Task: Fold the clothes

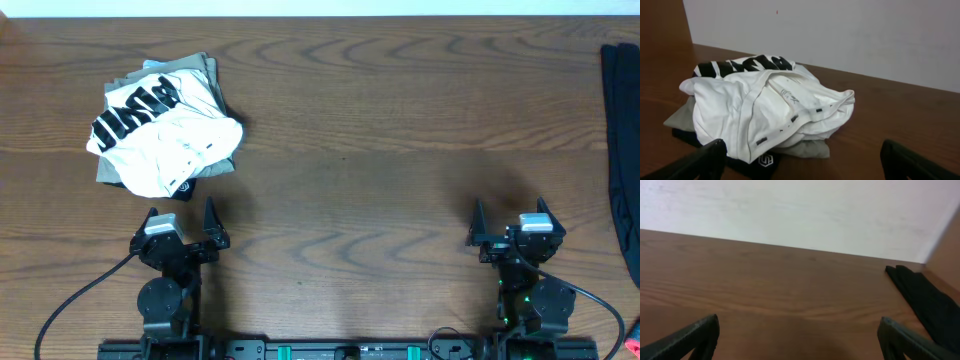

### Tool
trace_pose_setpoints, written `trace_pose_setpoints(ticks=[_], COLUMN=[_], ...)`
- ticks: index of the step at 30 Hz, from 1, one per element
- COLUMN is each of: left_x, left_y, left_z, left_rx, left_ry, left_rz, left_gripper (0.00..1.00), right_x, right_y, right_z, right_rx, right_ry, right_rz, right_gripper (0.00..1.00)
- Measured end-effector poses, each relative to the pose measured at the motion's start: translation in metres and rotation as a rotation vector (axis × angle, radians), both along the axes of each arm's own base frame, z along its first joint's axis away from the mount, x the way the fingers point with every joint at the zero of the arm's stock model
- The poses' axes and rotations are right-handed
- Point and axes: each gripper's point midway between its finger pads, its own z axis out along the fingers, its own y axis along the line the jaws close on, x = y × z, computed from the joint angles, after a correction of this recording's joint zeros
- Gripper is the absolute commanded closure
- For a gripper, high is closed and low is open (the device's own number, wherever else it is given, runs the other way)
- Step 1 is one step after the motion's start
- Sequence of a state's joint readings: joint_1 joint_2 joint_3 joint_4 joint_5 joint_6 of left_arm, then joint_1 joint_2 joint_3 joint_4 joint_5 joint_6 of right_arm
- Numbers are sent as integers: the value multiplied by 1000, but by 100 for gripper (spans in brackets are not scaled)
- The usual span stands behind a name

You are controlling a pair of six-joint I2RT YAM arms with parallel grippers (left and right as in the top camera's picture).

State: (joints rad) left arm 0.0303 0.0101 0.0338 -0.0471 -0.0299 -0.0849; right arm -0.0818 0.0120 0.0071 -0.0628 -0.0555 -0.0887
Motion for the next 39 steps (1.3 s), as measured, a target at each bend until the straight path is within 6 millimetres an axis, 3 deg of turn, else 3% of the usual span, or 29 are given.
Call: trace_pose_setpoints(ticks=[8,15,20,23,29,35,37,39], left_x=[3,4,11,23,54,76,82,84], left_y=[-3,-6,-7,-11,-32,-64,-79,-90], left_z=[17,8,43,63,67,67,72,77], left_rx=[-27,-76,-86,-99,-170,-253,-284,-313], left_ry=[-97,-9,43,130,447,534,517,520], left_rz=[-14,-26,-30,-50,-156,-327,-420,-489], left_gripper=[2,2,2,2,2,2,2,2], right_x=[0,-5,-10,-8,-2,4,-4,-15], right_y=[4,8,9,9,9,7,-8,-36], right_z=[5,25,54,58,42,34,27,21], right_rx=[66,122,144,159,200,228,273,345], right_ry=[-22,-4,96,224,606,818,879,901], right_rz=[19,37,30,21,-1,-32,-157,-359], right_gripper=[1,1,1,1,1,1,1,1])
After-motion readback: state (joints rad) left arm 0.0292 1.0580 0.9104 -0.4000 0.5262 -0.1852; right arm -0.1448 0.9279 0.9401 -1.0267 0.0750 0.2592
